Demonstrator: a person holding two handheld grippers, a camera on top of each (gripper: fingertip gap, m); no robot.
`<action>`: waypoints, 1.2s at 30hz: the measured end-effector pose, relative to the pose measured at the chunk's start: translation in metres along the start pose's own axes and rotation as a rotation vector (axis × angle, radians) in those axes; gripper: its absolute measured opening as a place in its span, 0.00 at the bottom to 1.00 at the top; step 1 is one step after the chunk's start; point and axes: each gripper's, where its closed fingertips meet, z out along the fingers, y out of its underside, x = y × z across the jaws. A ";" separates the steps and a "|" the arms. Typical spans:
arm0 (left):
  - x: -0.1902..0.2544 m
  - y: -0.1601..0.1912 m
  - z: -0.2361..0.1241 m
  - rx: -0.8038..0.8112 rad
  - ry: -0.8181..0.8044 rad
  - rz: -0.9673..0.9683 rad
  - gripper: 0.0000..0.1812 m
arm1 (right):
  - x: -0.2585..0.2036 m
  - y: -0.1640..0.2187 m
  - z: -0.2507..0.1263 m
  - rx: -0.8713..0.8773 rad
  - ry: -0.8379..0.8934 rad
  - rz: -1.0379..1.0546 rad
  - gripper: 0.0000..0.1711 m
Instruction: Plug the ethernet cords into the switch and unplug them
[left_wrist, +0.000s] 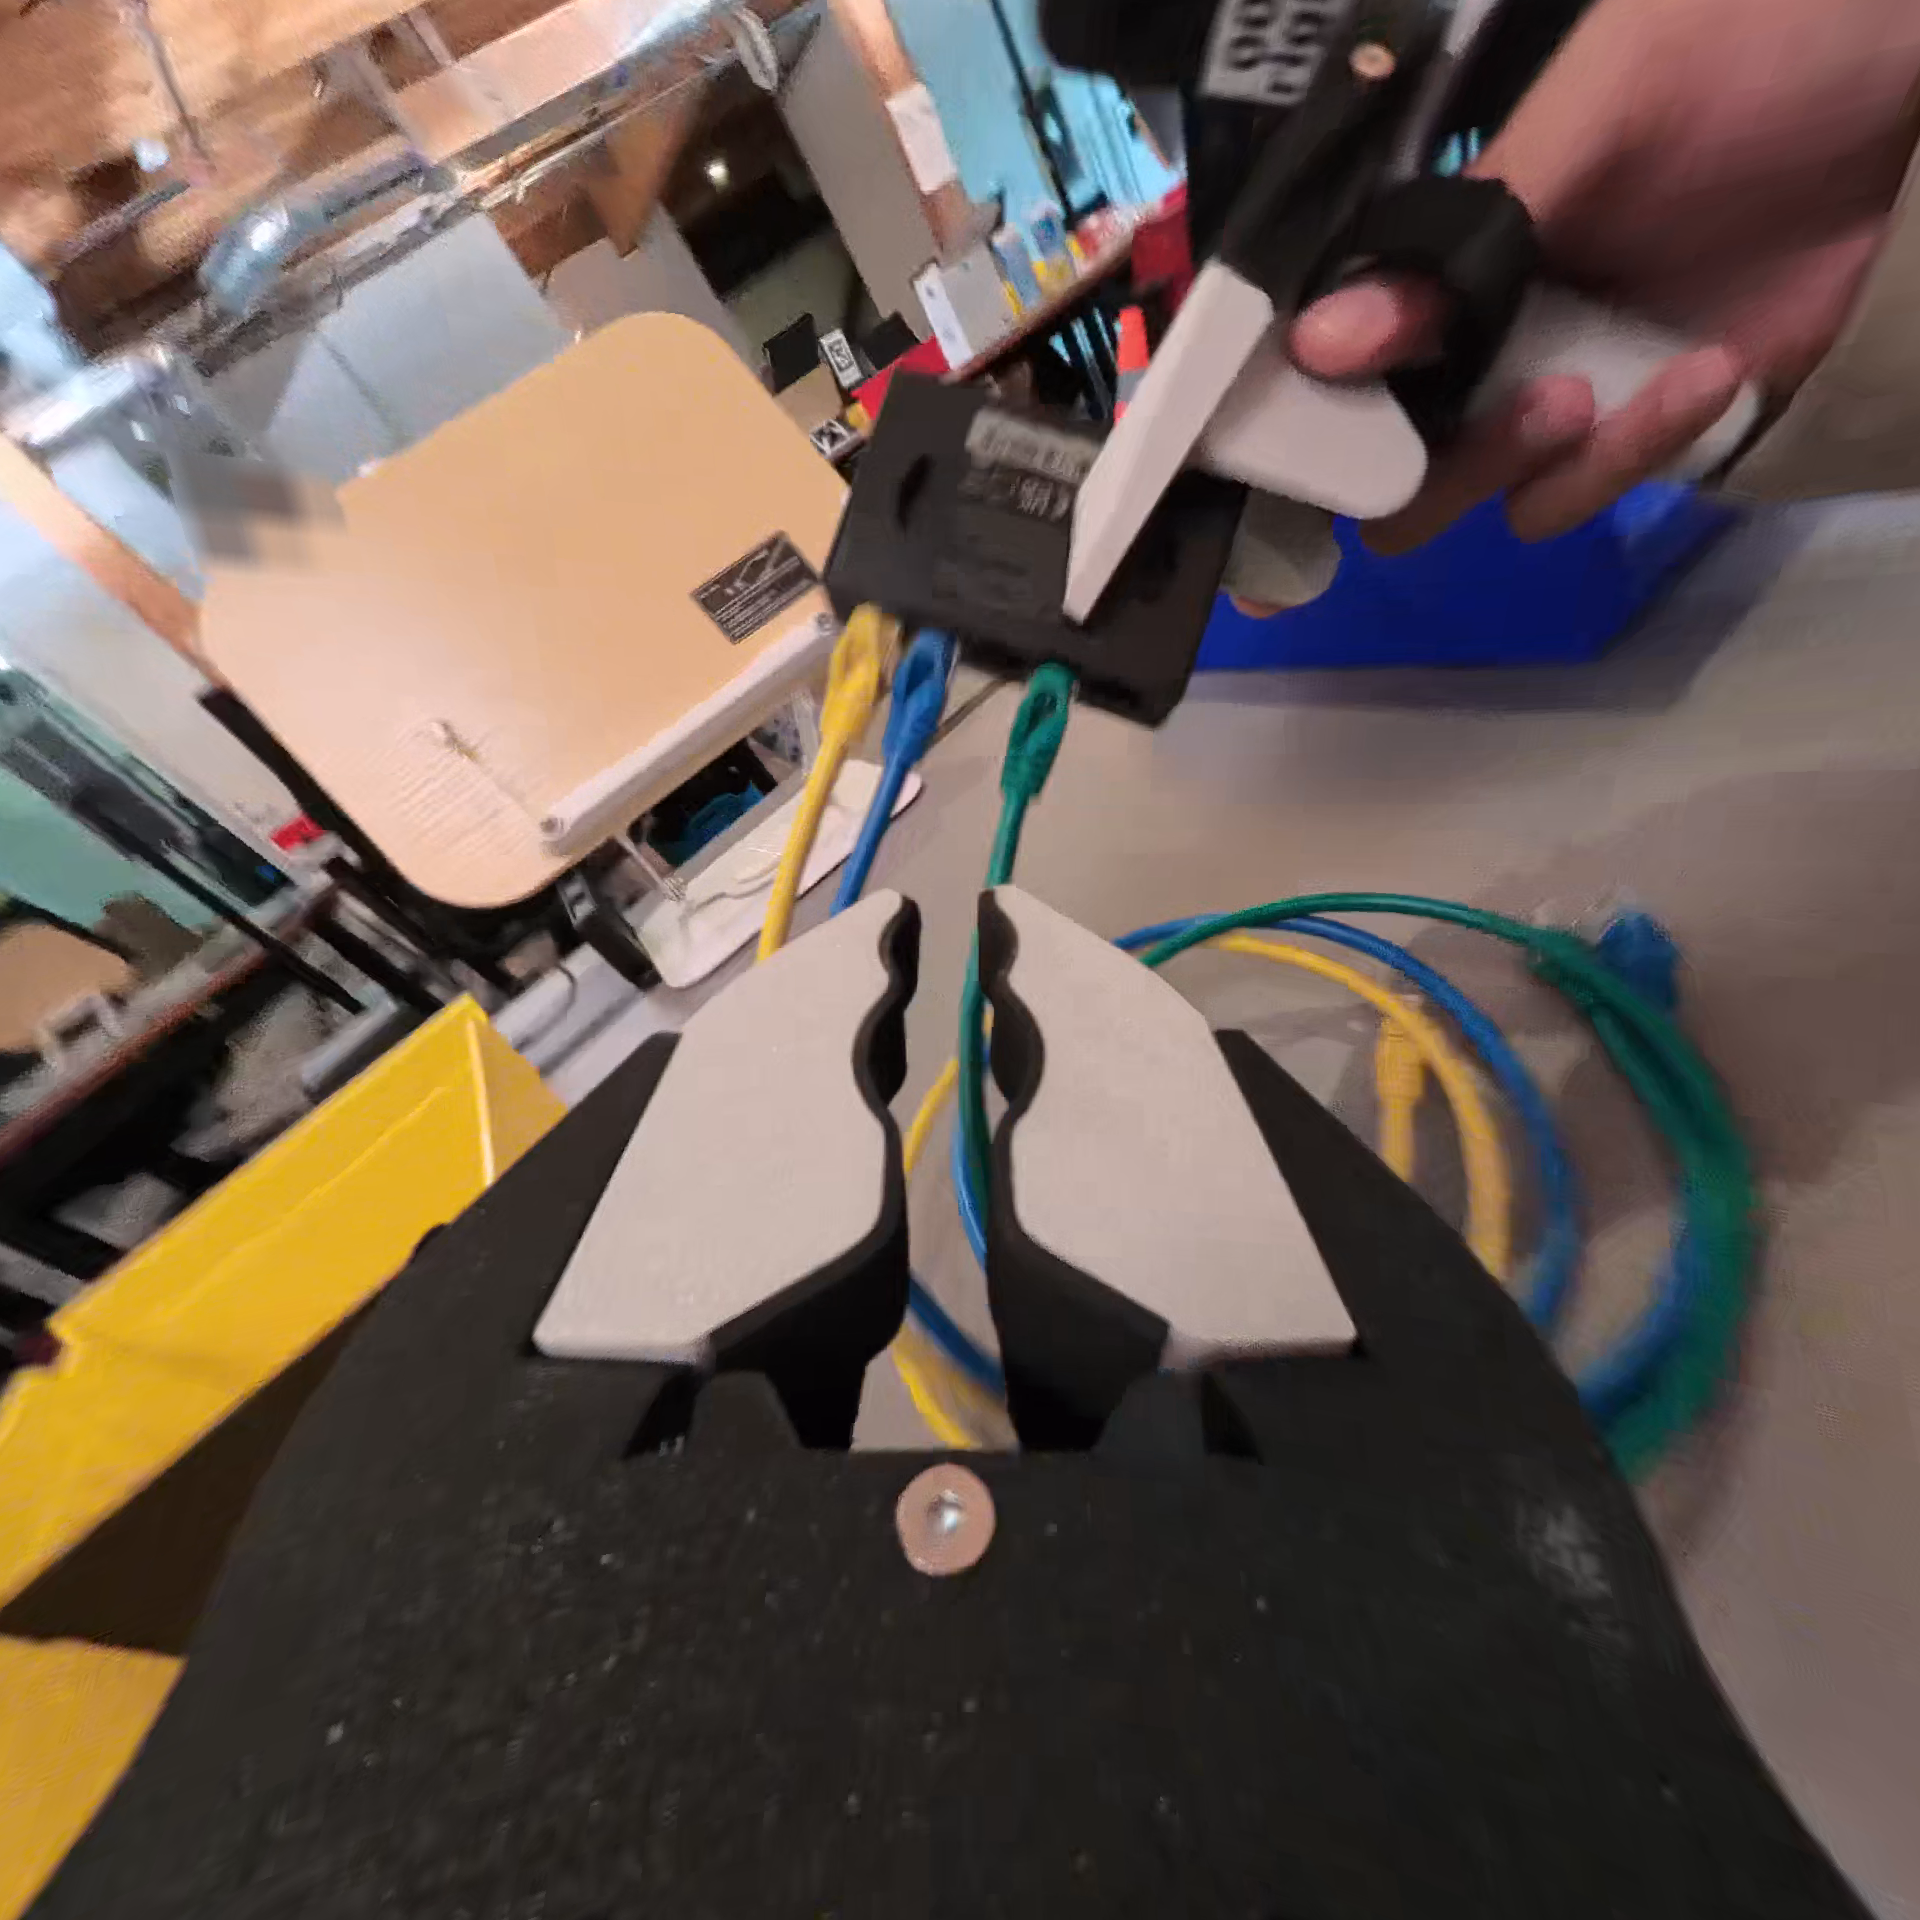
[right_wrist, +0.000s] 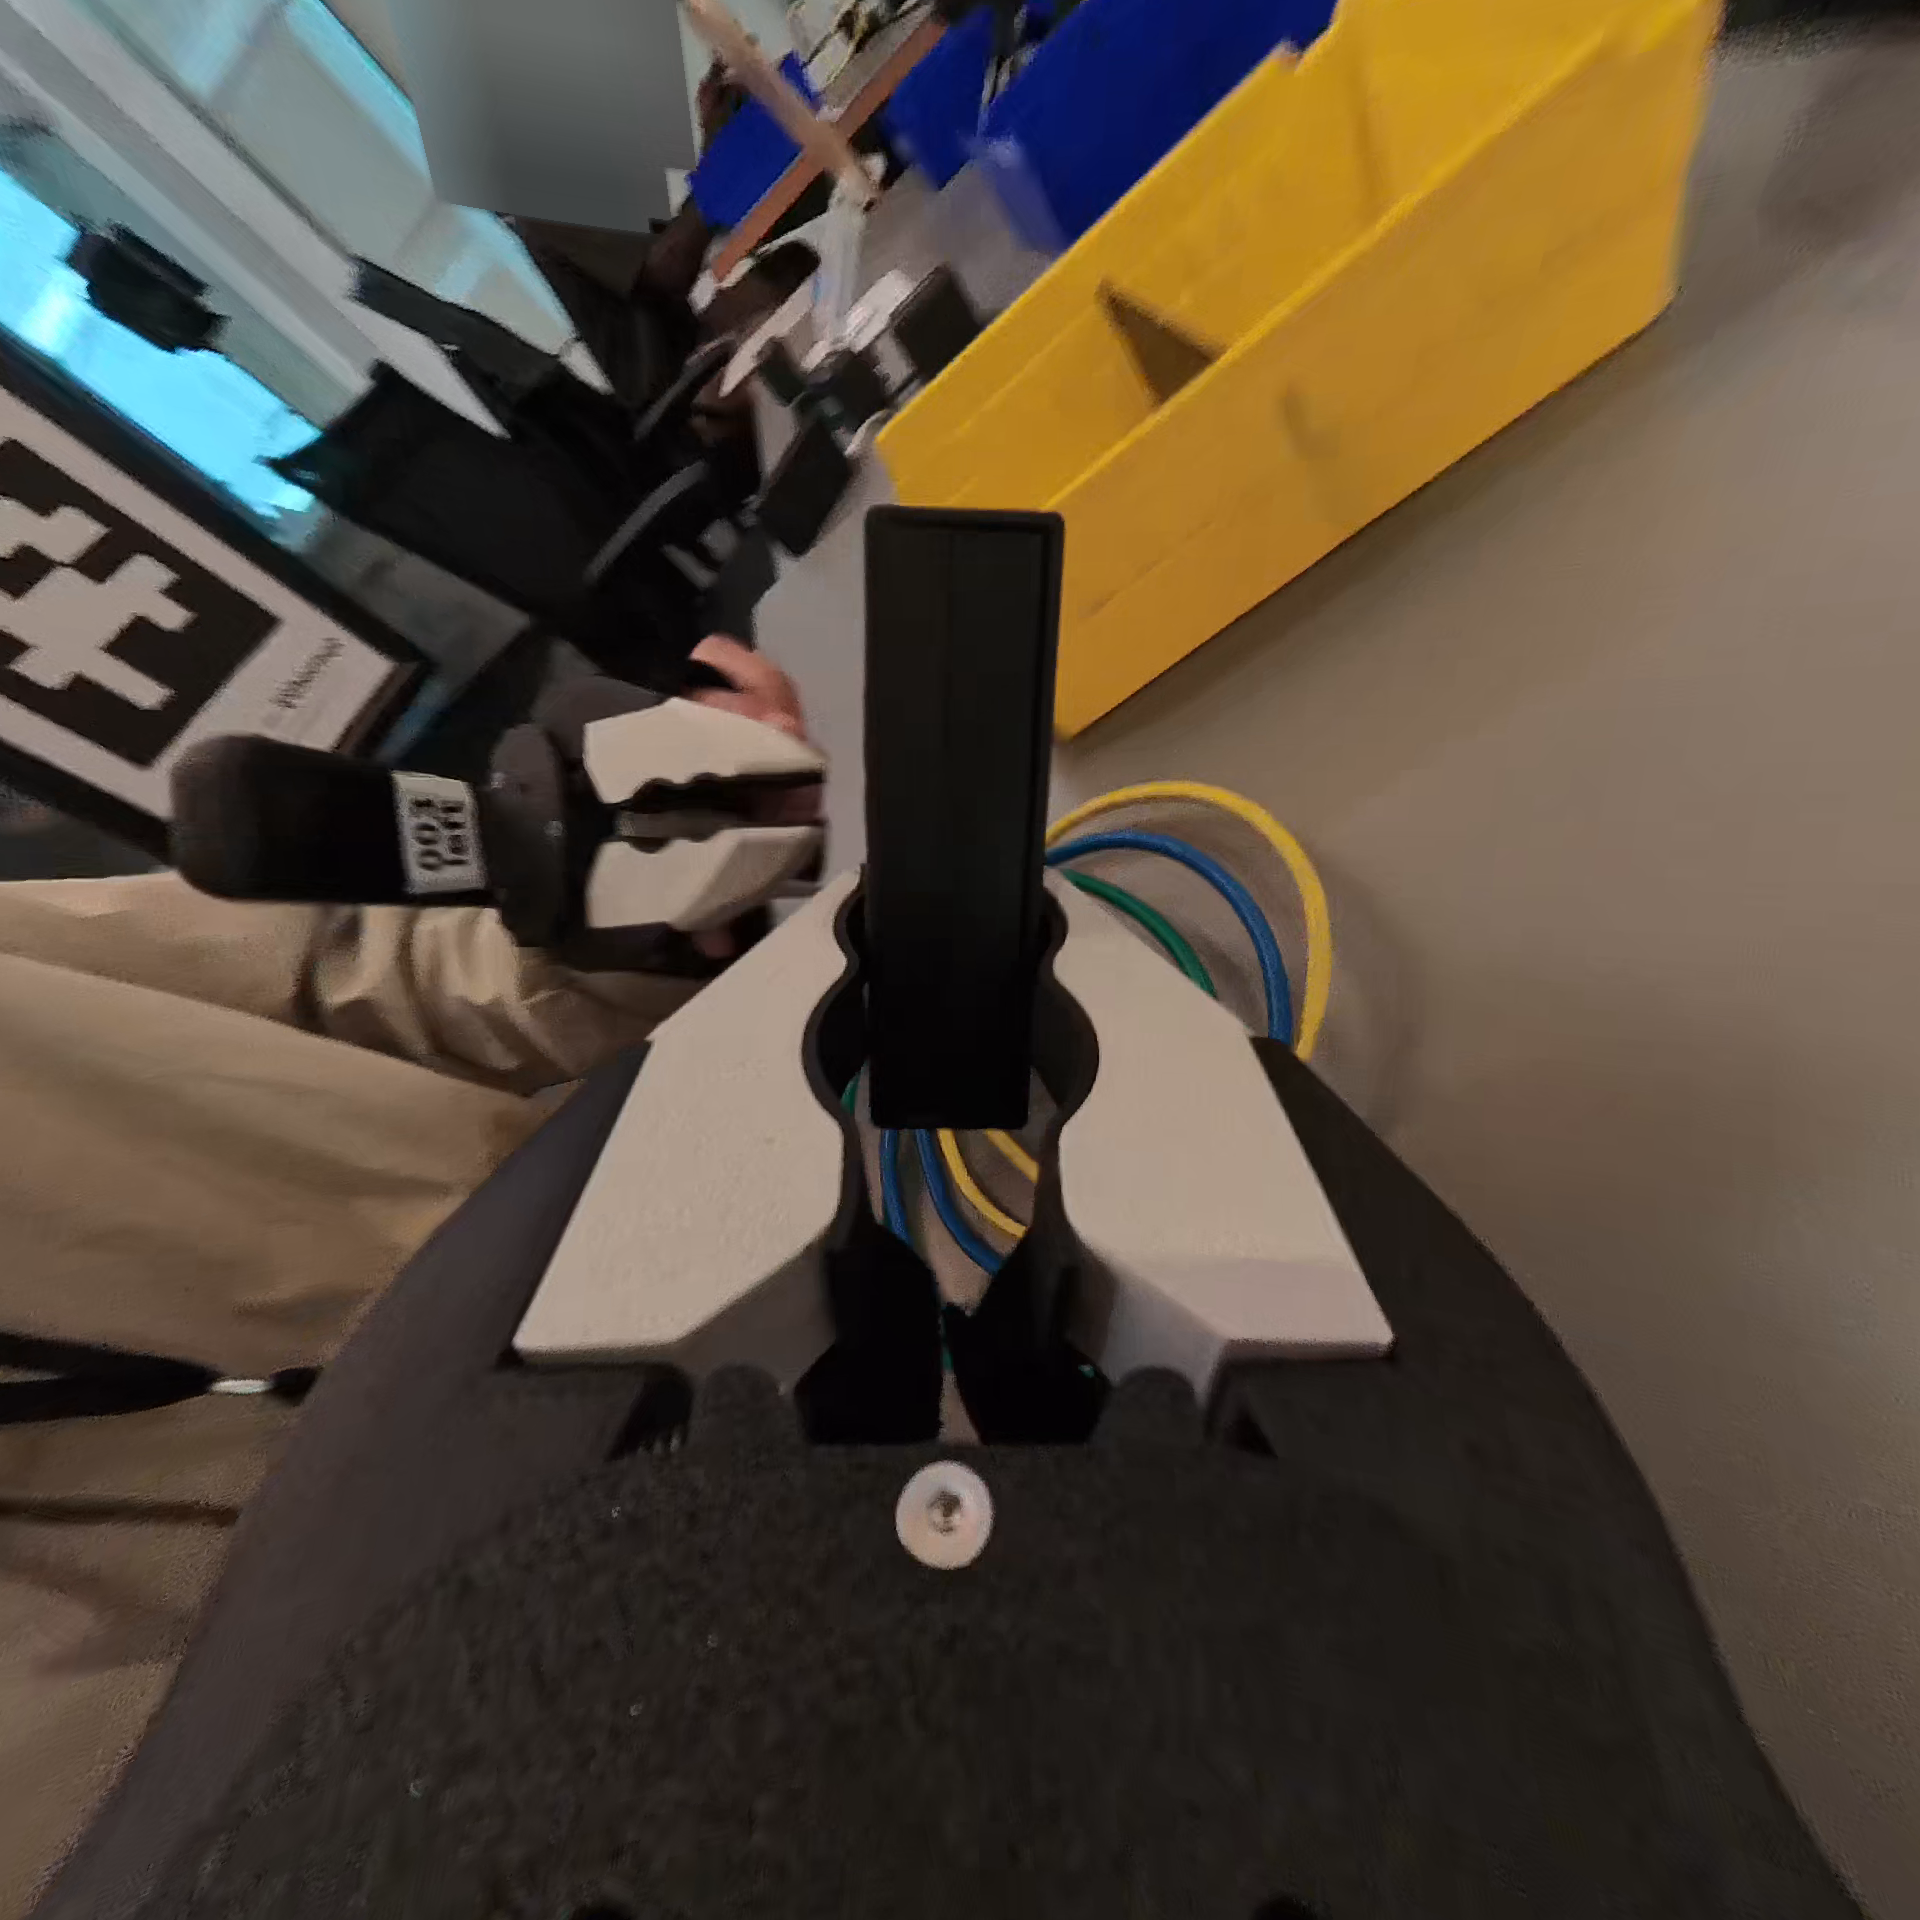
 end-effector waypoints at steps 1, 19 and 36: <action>-0.005 -0.003 -0.009 0.004 0.002 -0.083 0.06 | -0.003 -0.013 -0.011 0.029 0.038 -0.064 0.15; 0.017 0.070 -0.072 -0.251 0.055 -0.386 0.14 | -0.042 -0.232 -0.292 0.425 0.621 -0.550 0.16; 0.025 0.081 -0.068 -0.307 0.063 -0.310 0.12 | 0.052 -0.203 -0.346 0.436 0.630 -0.442 0.16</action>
